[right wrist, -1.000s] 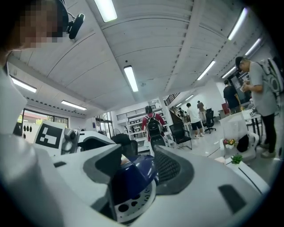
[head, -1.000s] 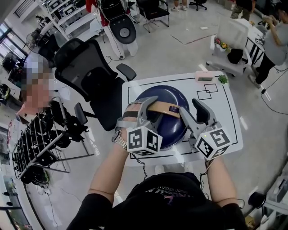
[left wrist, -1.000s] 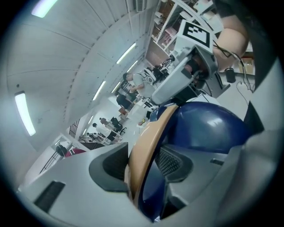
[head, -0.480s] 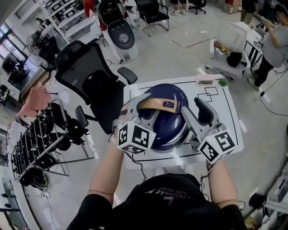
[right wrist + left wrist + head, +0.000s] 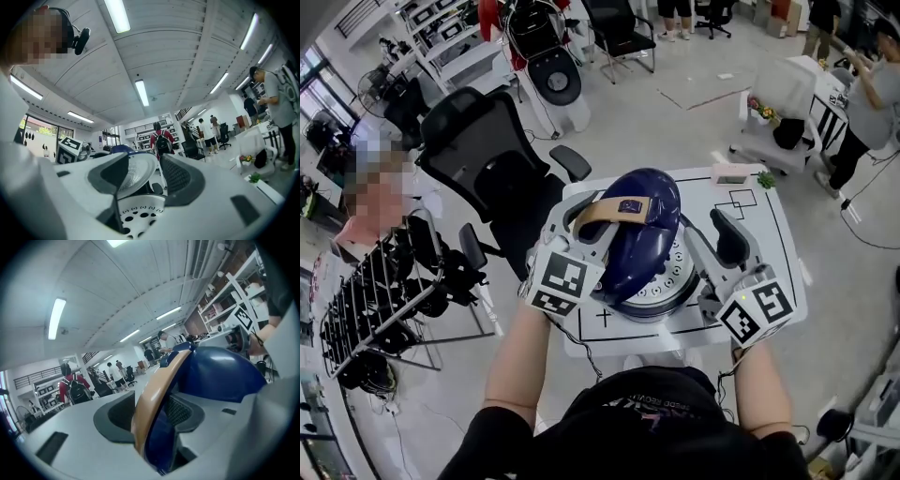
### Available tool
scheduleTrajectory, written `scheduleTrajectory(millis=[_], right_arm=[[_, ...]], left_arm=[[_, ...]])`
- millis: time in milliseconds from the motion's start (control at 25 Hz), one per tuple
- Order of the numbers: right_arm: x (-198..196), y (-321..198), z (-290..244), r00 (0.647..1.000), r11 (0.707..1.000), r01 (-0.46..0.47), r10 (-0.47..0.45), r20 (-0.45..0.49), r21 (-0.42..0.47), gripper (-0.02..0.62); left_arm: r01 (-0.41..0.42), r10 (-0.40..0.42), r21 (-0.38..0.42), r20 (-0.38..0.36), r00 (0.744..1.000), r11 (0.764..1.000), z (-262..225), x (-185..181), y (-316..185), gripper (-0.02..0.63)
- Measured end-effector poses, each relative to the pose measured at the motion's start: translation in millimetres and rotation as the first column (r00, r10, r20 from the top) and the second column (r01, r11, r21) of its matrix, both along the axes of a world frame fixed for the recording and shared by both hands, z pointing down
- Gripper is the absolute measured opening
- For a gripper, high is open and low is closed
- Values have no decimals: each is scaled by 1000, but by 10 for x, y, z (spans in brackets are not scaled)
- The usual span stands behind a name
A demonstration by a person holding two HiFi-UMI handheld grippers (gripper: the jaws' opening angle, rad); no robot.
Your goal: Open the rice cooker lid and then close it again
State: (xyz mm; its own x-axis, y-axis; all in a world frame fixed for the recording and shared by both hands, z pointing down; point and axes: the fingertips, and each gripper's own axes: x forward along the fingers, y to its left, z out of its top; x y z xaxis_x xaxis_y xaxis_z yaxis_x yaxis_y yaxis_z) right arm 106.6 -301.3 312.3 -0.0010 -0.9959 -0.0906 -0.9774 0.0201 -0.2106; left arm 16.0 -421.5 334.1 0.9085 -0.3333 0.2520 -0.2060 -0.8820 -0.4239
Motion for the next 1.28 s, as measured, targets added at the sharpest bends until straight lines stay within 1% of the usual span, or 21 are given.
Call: scheduleTrajectory(millis=[240, 720, 840, 1040, 1280], right_arm=[[-49, -41, 33, 1000, 1000, 4, -4, 1, -8, 232], [-173, -76, 85, 1000, 1000, 3, -3, -1, -28, 232], [-193, -89, 109, 1000, 1000, 2, -2, 0, -30, 231], [-228, -130, 134, 1000, 999, 6, -6, 1, -39, 230], [-334, -263, 149, 1000, 998, 18, -18, -3, -55, 231]], left_arm=[[32, -37, -89, -55, 998, 995, -68, -128, -166, 191], [54, -81, -198, -127, 989, 979, -103, -358, -371, 189], [53, -92, -243, -156, 983, 969, -104, -421, -448, 189], [37, -113, -335, -212, 971, 941, -101, -537, -582, 189], [12, -131, -403, -269, 954, 915, -113, -699, -737, 189]])
